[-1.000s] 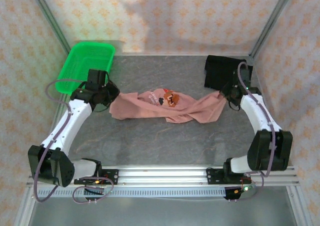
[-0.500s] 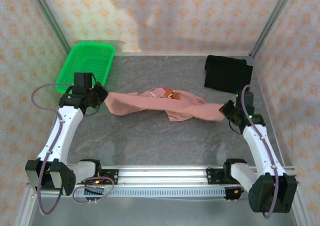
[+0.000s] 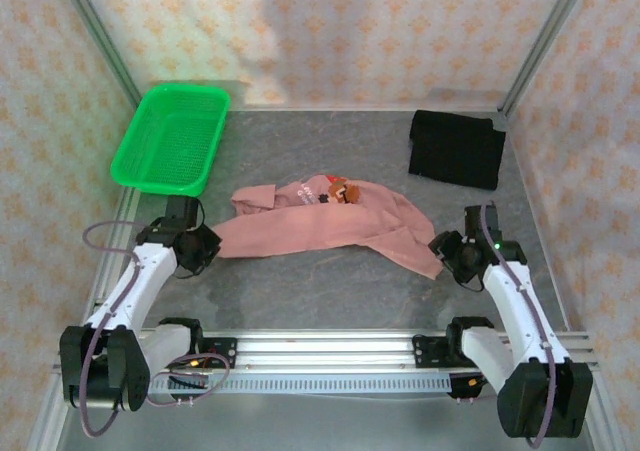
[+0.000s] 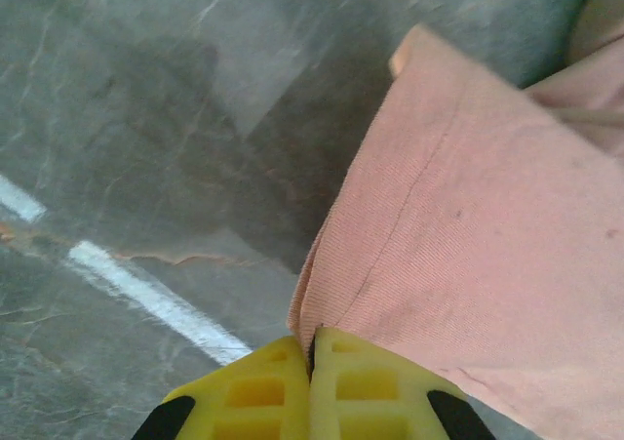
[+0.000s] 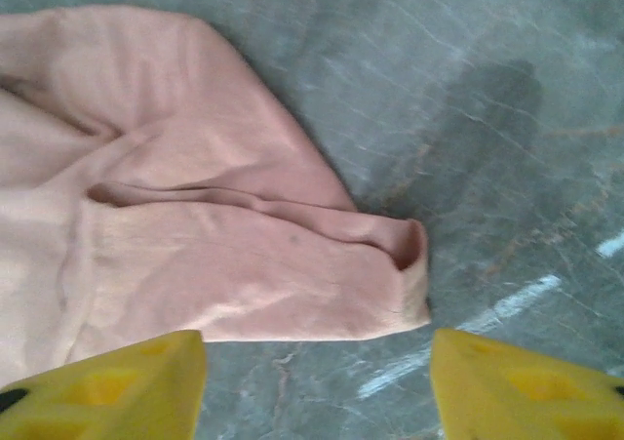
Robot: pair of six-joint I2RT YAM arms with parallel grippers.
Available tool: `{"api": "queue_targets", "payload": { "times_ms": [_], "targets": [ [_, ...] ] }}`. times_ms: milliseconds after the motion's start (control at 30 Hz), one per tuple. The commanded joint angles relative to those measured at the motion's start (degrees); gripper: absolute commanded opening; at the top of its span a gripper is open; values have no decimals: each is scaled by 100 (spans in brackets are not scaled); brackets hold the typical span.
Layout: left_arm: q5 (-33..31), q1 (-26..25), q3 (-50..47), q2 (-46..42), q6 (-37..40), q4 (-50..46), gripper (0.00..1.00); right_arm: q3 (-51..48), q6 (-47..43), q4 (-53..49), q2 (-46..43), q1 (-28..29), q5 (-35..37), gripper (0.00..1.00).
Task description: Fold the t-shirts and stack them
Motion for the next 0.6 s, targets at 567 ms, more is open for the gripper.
{"api": "queue_targets", "payload": {
  "times_ms": [567],
  "targets": [
    [-9, 57, -498, -143, 10, 259, 0, 1382, -1527, 1380, 3105, 643, -1068, 49]
  ]
}}
